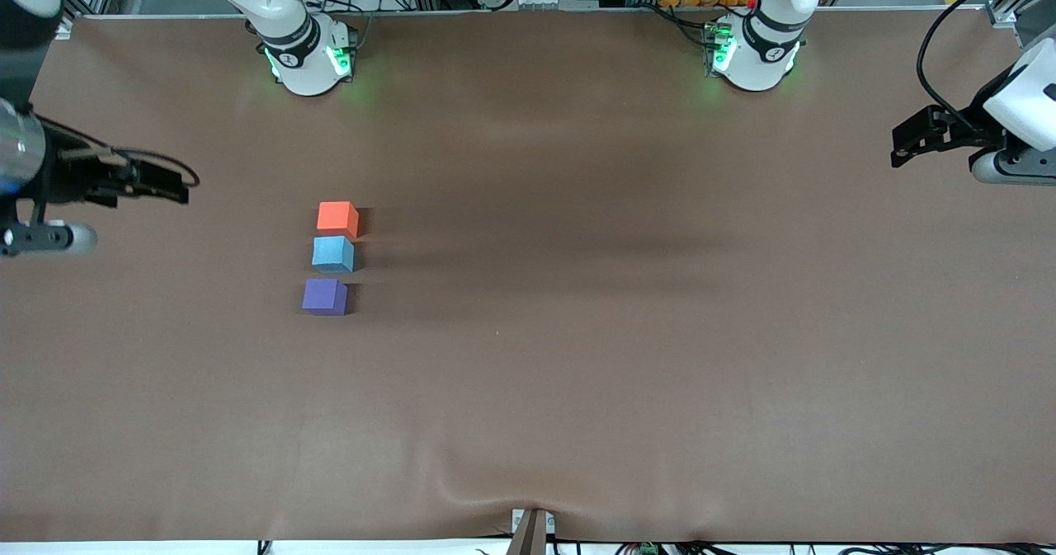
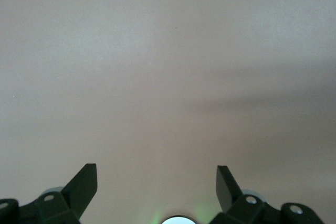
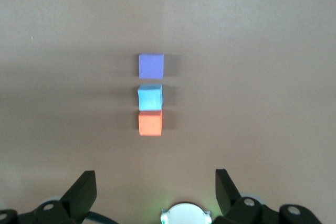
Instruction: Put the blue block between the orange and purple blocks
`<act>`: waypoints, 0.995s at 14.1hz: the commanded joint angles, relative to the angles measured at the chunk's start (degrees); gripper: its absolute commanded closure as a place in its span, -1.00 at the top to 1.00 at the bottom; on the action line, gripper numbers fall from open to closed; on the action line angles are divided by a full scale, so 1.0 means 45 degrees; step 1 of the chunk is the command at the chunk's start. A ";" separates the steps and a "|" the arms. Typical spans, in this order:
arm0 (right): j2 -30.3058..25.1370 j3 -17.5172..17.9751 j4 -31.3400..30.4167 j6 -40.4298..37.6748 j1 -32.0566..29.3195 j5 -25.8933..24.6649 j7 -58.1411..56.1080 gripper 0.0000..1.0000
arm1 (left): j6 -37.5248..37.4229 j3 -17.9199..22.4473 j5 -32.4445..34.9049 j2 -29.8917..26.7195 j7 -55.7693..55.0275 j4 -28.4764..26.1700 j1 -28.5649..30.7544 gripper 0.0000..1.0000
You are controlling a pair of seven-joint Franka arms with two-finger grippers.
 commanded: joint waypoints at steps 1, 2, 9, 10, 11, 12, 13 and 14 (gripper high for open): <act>-0.1352 0.0904 -0.0398 -0.0190 -0.0830 -0.0474 -0.0068 1.00 | 0.0090 -0.0061 -0.0153 -0.0070 -0.0141 -0.0019 0.0099 1.00; -0.1744 0.0691 -0.1000 0.0121 -0.0830 -0.0474 -0.0088 1.00 | 0.0090 -0.0061 -0.0153 -0.0070 -0.0141 -0.0019 0.0099 1.00; -0.4089 -0.0484 -0.4889 0.2367 -0.0557 -0.0435 -0.0869 1.00 | 0.0071 -0.0061 -0.0153 -0.0070 -0.0161 -0.0038 0.0080 1.00; -0.4131 -0.0464 -0.4912 0.2370 -0.0441 -0.0455 -0.0869 1.00 | 0.0071 -0.0061 -0.0153 -0.0070 -0.0161 -0.0038 0.0080 1.00; -0.4054 -0.0464 -0.4835 0.2370 -0.0440 -0.0513 -0.0908 1.00 | 0.0071 -0.0061 -0.0153 -0.0070 -0.0161 -0.0038 0.0080 1.00; -0.4014 -0.0483 -0.4776 0.2351 -0.0478 -0.0649 -0.1140 1.00 | 0.0071 -0.0061 -0.0153 -0.0070 -0.0161 -0.0038 0.0080 1.00; -0.4014 -0.0503 -0.4775 0.2331 -0.0498 -0.0727 -0.1529 1.00 | 0.0071 -0.0061 -0.0153 -0.0070 -0.0161 -0.0019 0.0080 1.00; -0.4014 -0.0503 -0.4775 0.2350 -0.0498 -0.0786 -0.1688 1.00 | 0.0071 -0.0061 -0.0153 -0.0070 -0.0161 -0.0038 0.0080 1.00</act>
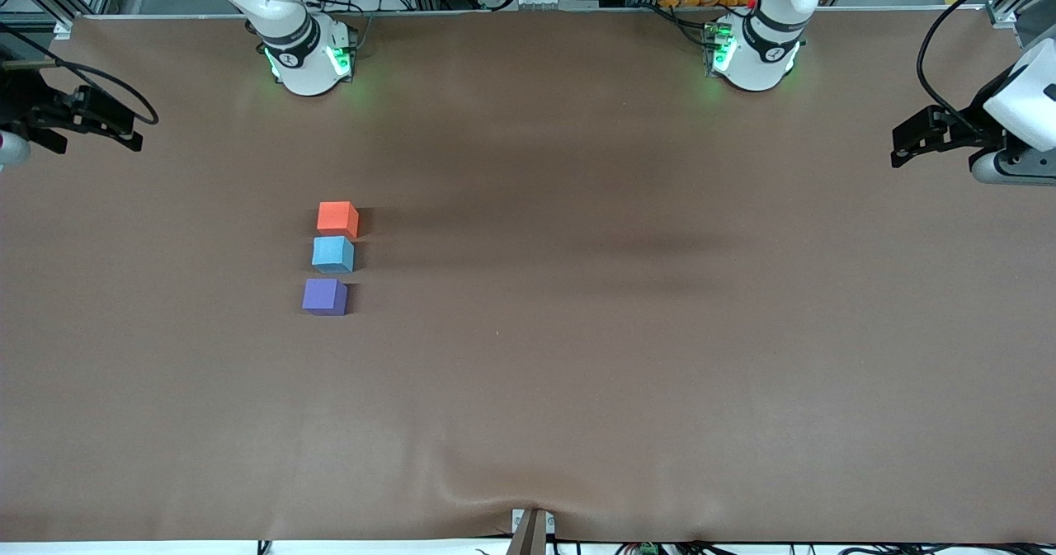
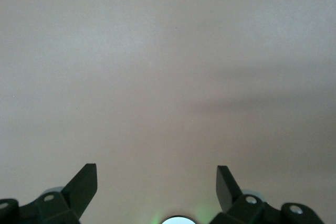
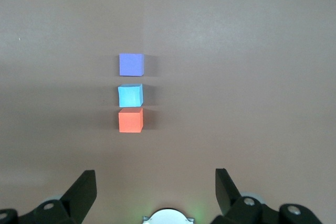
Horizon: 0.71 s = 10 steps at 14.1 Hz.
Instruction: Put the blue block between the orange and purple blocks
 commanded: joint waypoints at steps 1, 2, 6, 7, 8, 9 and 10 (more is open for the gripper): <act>-0.0389 0.0029 -0.0454 0.0210 -0.0039 -0.0350 -0.0521 1.00 | 0.0067 -0.0080 -0.0153 -0.0089 -0.0161 -0.0014 0.0078 1.00; -0.0370 0.0029 -0.0435 0.0248 -0.0039 -0.0350 -0.0521 1.00 | 0.0067 -0.0061 -0.0153 -0.0090 -0.0161 -0.0013 0.0078 1.00; -0.0194 0.0029 -0.0044 0.0151 0.0019 -0.0623 -0.0600 1.00 | 0.0067 -0.0080 -0.0172 -0.0070 -0.0161 -0.0013 0.0078 1.00; -0.0194 0.0029 -0.0044 0.0151 0.0020 -0.0623 -0.0600 1.00 | 0.0086 -0.0061 -0.0172 -0.0070 -0.0161 -0.0013 0.0078 1.00; -0.0194 0.0029 -0.0044 0.0132 0.0000 -0.0623 -0.0600 1.00 | 0.0067 -0.0061 -0.0172 -0.0070 -0.0161 -0.0013 0.0097 1.00; -0.0194 0.0029 -0.0044 0.0131 0.0000 -0.0623 -0.0600 1.00 | 0.0086 -0.0061 -0.0153 -0.0070 -0.0141 -0.0013 0.0098 1.00; -0.0194 0.0029 -0.0044 0.0131 0.0000 -0.0623 -0.0600 1.00 | 0.0086 -0.0061 -0.0172 -0.0070 -0.0141 -0.0013 0.0098 1.00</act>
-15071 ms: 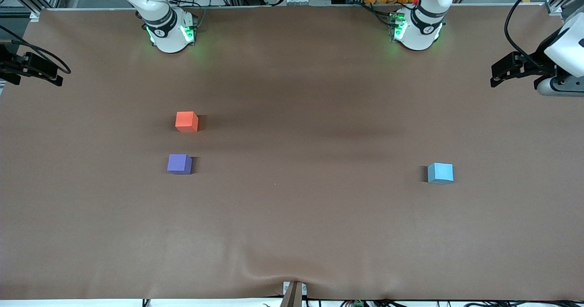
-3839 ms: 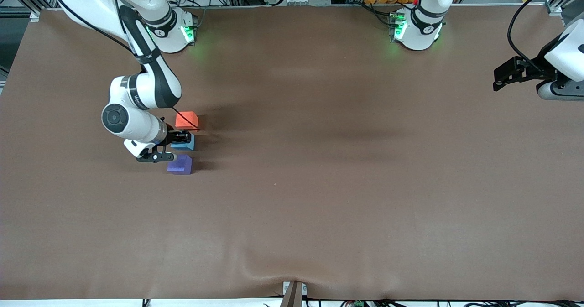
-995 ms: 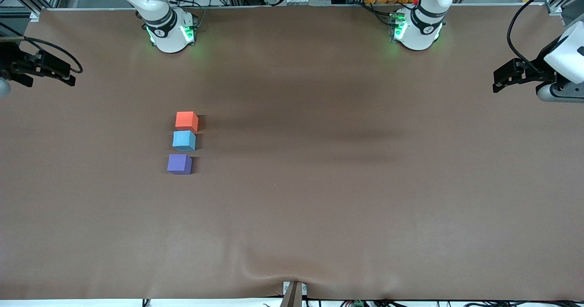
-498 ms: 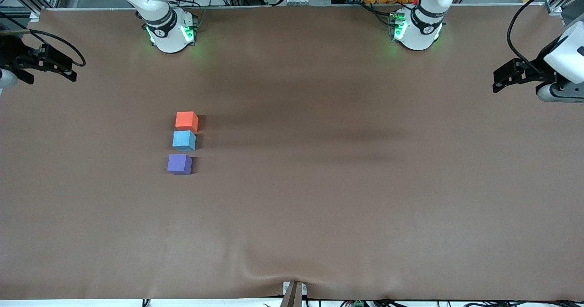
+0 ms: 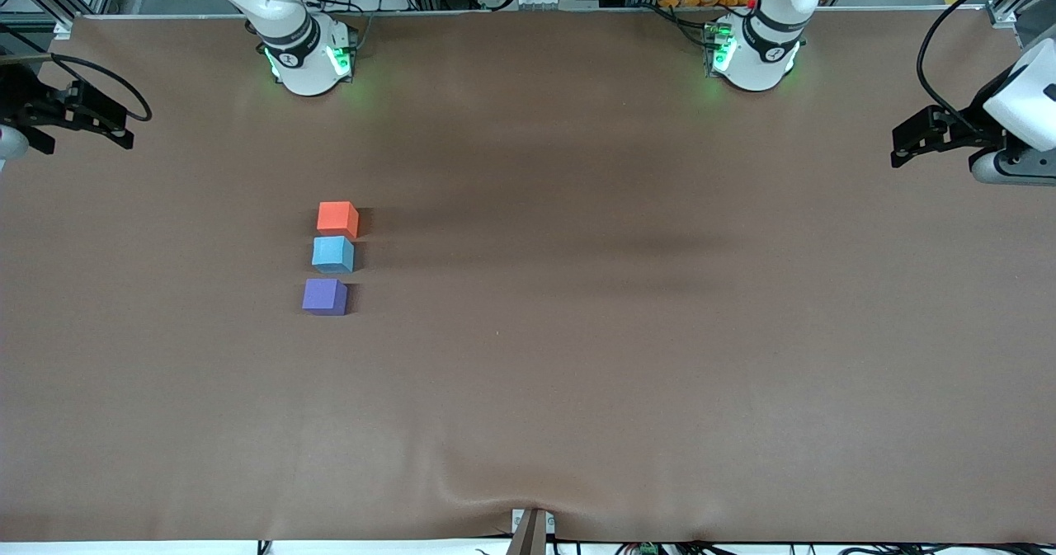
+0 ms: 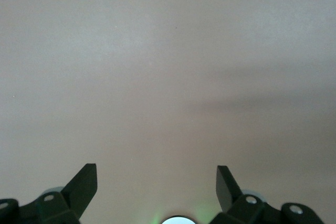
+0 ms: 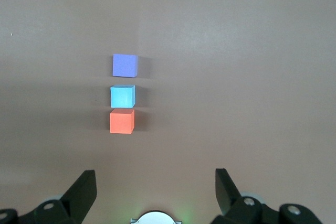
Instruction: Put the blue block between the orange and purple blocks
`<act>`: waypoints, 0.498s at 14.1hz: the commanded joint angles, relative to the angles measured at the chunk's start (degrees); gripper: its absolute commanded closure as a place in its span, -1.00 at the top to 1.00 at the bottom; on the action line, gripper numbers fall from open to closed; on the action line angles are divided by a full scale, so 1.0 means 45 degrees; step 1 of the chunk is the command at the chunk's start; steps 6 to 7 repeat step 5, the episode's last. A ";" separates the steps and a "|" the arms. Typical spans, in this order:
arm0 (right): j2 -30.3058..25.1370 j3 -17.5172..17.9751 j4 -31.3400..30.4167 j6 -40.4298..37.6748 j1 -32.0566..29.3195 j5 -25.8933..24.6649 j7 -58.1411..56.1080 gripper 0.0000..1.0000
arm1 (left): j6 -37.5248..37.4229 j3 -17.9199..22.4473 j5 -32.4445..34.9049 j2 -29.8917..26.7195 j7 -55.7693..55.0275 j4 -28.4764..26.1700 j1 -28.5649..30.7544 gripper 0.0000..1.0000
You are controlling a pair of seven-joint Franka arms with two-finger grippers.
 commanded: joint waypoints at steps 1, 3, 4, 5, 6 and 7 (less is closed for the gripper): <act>-0.0163 0.0038 -0.0013 -0.0025 0.0000 -0.0288 -0.0155 1.00 | 0.0067 -0.0059 -0.0172 -0.0070 -0.0160 -0.0014 0.0097 1.00; -0.0163 0.0038 -0.0032 -0.0025 0.0000 -0.0288 -0.0155 1.00 | 0.0086 -0.0059 -0.0153 -0.0070 -0.0141 -0.0014 0.0097 1.00; -0.0163 -0.0001 -0.0032 -0.0044 0.0038 -0.0269 -0.0155 1.00 | 0.0086 -0.0059 -0.0172 -0.0070 -0.0141 -0.0014 0.0097 1.00; -0.0163 -0.0001 -0.0032 -0.0044 0.0019 -0.0269 -0.0155 1.00 | 0.0086 -0.0059 -0.0153 -0.0070 -0.0141 -0.0014 0.0097 1.00; -0.0163 -0.0001 -0.0032 -0.0044 0.0019 -0.0269 -0.0155 1.00 | 0.0086 -0.0059 -0.0153 -0.0070 -0.0141 -0.0014 0.0097 1.00; -0.0163 -0.0001 -0.0032 -0.0044 0.0019 -0.0269 -0.0155 1.00 | 0.0086 -0.0059 -0.0153 -0.0070 -0.0141 -0.0014 0.0097 1.00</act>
